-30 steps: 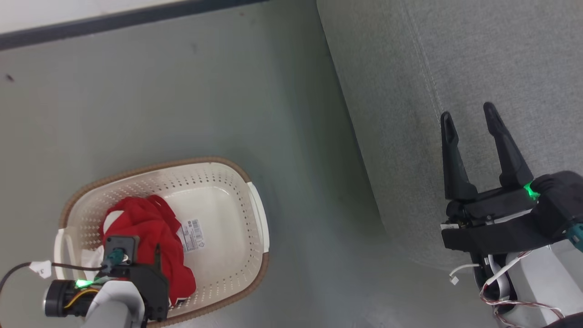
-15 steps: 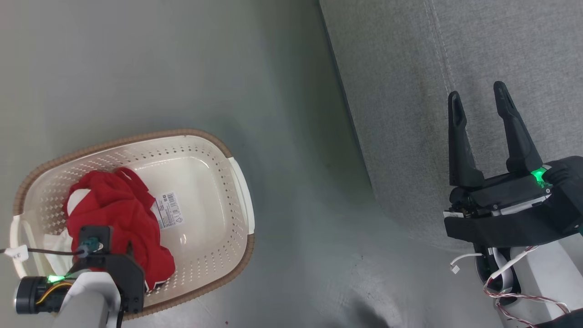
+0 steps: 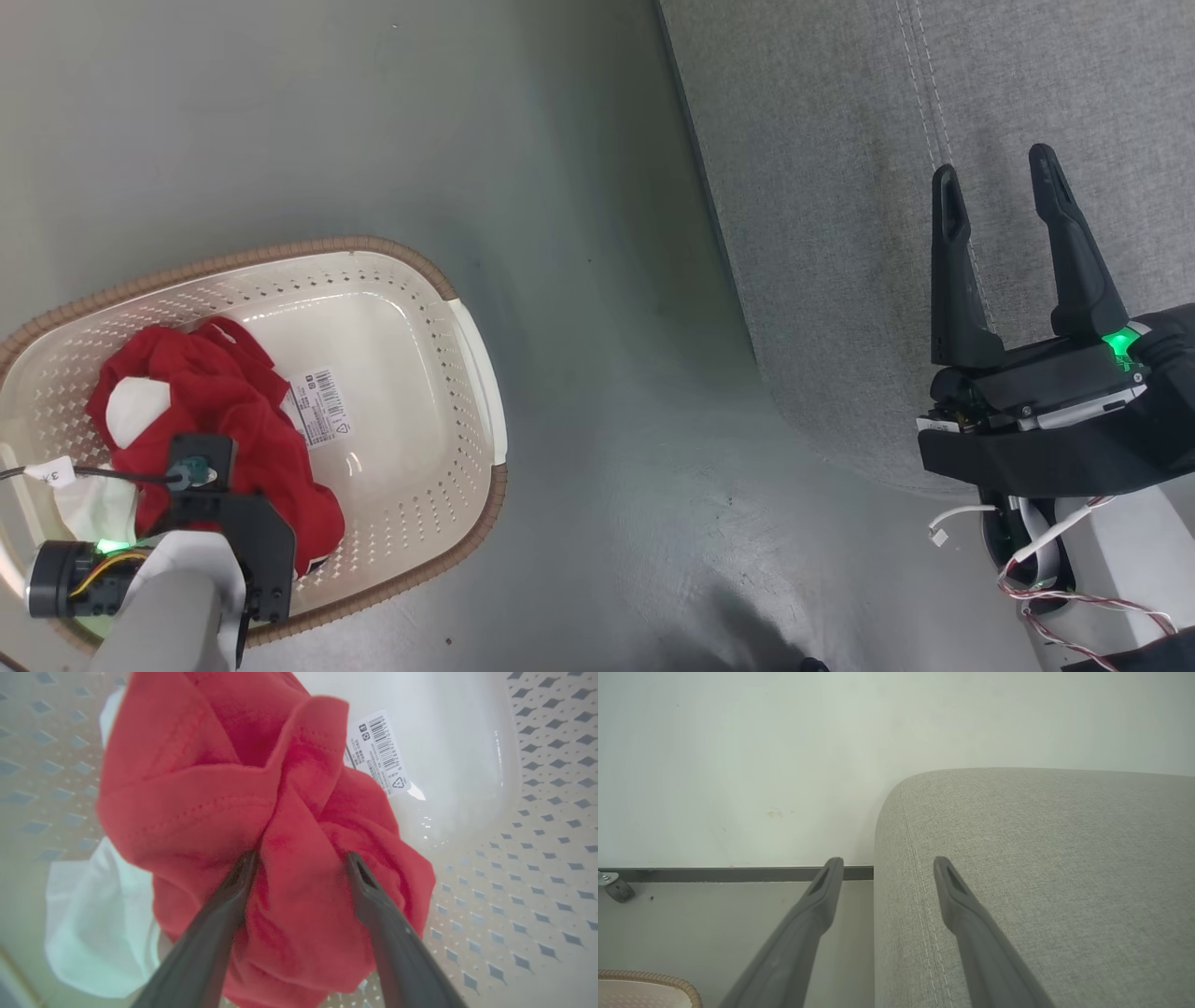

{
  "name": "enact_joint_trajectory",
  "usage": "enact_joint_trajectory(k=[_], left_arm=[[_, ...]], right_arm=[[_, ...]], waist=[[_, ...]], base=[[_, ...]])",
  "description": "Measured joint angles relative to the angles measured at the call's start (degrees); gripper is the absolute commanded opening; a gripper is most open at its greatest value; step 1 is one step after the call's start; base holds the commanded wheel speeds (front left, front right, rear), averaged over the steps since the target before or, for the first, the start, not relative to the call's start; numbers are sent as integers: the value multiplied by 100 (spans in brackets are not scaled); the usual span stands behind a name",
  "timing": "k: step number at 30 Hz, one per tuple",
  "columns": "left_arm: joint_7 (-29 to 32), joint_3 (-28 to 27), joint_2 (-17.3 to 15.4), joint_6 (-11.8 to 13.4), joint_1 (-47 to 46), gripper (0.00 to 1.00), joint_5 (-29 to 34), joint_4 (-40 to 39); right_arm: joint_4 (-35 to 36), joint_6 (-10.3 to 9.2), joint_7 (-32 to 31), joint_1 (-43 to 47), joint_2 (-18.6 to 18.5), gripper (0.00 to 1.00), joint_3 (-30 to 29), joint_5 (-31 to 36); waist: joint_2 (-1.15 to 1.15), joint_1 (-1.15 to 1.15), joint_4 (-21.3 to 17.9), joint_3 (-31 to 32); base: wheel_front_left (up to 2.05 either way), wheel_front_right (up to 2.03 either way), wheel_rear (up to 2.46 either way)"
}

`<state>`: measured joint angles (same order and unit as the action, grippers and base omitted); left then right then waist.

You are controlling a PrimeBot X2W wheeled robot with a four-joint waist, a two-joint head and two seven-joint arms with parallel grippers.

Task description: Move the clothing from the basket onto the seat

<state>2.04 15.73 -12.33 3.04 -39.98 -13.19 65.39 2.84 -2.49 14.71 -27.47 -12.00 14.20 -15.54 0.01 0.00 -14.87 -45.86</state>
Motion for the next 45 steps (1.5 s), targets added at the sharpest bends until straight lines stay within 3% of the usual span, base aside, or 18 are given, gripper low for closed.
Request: enact_joint_trajectory(k=[1, 2, 21, 27, 32, 45], left_arm=[[38, 9, 7, 0, -12, 38, 2, 36], [80, 12, 16, -2, -27, 0, 2, 73], [229, 113, 347, -122, -222, 0, 7, 332], [62, 114, 439, -258, -249, 0, -11, 369], [-175, 58, 716, -307, -308, 0, -110, 383], [-902, -154, 875, -568, 93, 0, -449, 401]], right_arm=[[0, 0, 0, 0, 0, 100, -4, 5], [0, 0, 0, 0, 0, 100, -11, 5], [-153, 5, 0, 1, 0, 100, -121, 79], [-310, 37, 0, 2, -4, 100, -141, 98], [-501, 101, 0, 3, -38, 100, -177, 104], [-1028, 151, 0, 335, -58, 100, -175, 105]], waist=[[0, 0, -4, -6], [0, 0, -6, -11], [0, 0, 150, 97], [-1, 0, 275, 290], [-1, 0, 431, 548], [-2, -1, 759, 1416]], base=[[0, 0, 0], [0, 0, 0], [0, 0, 0], [0, 0, 0], [0, 0, 0], [0, 0, 0]])
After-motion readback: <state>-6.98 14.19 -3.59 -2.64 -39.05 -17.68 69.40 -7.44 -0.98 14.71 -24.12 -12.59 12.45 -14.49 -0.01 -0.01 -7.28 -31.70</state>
